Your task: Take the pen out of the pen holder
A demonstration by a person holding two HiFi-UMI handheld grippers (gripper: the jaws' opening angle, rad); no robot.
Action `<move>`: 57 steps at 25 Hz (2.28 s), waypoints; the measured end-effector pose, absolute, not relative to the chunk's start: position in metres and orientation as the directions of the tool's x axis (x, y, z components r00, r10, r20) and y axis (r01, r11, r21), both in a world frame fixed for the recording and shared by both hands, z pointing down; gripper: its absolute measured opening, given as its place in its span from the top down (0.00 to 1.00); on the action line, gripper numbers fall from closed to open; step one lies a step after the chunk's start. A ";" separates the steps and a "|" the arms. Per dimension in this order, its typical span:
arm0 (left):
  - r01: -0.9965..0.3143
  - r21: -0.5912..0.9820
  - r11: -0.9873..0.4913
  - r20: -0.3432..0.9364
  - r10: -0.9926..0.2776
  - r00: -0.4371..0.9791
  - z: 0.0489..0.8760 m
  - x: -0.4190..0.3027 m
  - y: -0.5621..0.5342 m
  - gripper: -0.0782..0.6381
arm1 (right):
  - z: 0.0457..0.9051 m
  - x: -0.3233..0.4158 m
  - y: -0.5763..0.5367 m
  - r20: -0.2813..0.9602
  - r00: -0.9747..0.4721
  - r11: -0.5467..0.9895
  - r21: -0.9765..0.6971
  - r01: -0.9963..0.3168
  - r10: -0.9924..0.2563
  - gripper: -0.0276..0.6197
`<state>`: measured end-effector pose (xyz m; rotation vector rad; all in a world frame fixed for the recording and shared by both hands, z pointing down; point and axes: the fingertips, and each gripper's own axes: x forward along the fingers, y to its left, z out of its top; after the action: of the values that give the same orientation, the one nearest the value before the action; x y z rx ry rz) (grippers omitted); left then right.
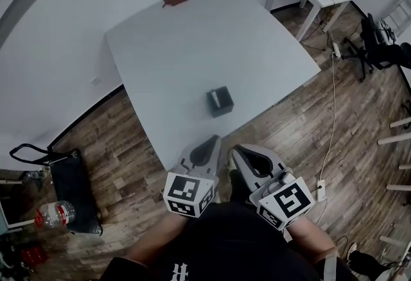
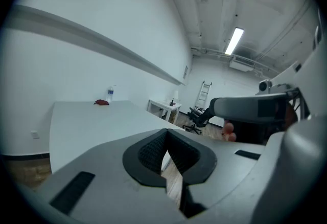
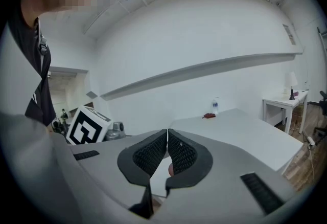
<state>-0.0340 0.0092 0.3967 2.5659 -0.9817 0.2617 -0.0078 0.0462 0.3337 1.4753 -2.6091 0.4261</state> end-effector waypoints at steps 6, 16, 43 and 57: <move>-0.795 0.292 -0.532 0.404 -0.684 0.607 0.450 -0.021 -0.053 0.88 | 0.339 0.019 -0.004 0.252 -0.586 0.544 -0.220 -0.810 -0.770 0.94; -0.924 0.241 -0.296 0.572 -0.726 0.382 0.538 -0.013 -0.122 0.88 | 0.368 0.046 -0.070 0.298 -0.694 0.618 -0.316 -0.720 -0.656 0.94; -0.973 0.041 -0.226 0.767 -0.617 0.175 0.607 -0.013 -0.153 0.74 | 0.399 0.064 -0.128 0.346 -0.743 0.622 -0.406 -0.669 -0.573 0.94; -0.964 0.024 -0.264 0.722 -0.663 0.199 0.603 -0.012 -0.158 0.80 | 0.403 0.064 -0.129 0.356 -0.739 0.622 -0.399 -0.674 -0.572 0.94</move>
<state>-0.0120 -0.1583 0.6030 2.0015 -1.5121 0.8328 0.0636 -0.1286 0.4026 1.0296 -2.6499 0.7715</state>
